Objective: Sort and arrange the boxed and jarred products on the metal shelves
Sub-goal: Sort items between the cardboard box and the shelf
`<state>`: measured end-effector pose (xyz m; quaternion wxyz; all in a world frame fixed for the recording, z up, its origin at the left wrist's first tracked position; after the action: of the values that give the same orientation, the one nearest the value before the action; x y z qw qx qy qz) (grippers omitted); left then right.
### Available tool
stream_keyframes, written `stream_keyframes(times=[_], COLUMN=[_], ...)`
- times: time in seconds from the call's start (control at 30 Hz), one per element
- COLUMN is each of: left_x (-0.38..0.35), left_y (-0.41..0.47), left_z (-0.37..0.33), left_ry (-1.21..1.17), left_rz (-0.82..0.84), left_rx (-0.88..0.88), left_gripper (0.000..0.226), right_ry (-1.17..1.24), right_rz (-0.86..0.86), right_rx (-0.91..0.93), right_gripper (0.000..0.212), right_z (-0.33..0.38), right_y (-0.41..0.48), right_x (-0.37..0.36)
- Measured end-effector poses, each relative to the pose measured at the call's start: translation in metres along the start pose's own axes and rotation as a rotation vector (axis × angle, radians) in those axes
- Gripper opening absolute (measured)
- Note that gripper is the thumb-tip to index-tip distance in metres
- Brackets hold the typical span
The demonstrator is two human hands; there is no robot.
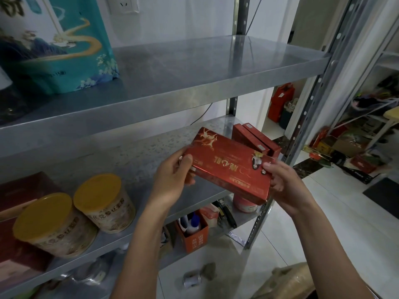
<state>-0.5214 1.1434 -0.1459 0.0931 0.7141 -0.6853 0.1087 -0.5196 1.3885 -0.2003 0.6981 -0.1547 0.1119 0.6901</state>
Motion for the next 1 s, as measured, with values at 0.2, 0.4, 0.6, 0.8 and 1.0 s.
stream_keyframes(times=[0.2, 0.4, 0.6, 0.8, 1.0], left_x=[-0.03, -0.068, -0.045, -0.036, -0.038], left_y=[-0.029, -0.059, -0.052, -0.041, -0.029], left_z=[-0.029, -0.045, -0.045, -0.04, -0.018], left_ry=[0.64, 0.548, 0.332, -0.109, -0.343], left_rz=[-0.119, -0.151, -0.213, 0.002, 0.081], left_rx=[-0.581, -0.936, -0.749, -0.424, -0.213], left_gripper=[0.081, 0.051, 0.042, 0.028, 0.037], right_ry=[-0.01, -0.01, -0.449, -0.436, -0.48], right_rz=[-0.317, -0.24, -0.161, 0.163, 0.047], right_rx=[0.073, 0.081, 0.212, 0.348, 0.446], right_gripper=[0.003, 0.018, 0.052, 0.037, 0.032], right_z=[0.008, 0.009, 0.026, 0.032, 0.039], right_y=[-0.01, -0.02, -0.028, -0.031, -0.033], right_x=[0.001, -0.026, -0.027, -0.04, -0.033])
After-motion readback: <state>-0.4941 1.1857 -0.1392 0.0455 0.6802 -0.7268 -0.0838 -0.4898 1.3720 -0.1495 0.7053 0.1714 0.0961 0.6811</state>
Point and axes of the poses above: each hand's wrist, its own y-axis towards the middle knuckle, its own x-axis out of the back of the hand, z = x × y, the point moved 8 cm from there along y, towards the middle knuckle, and after that the axes turned 5 degrees about x, right-handed, at the moved point
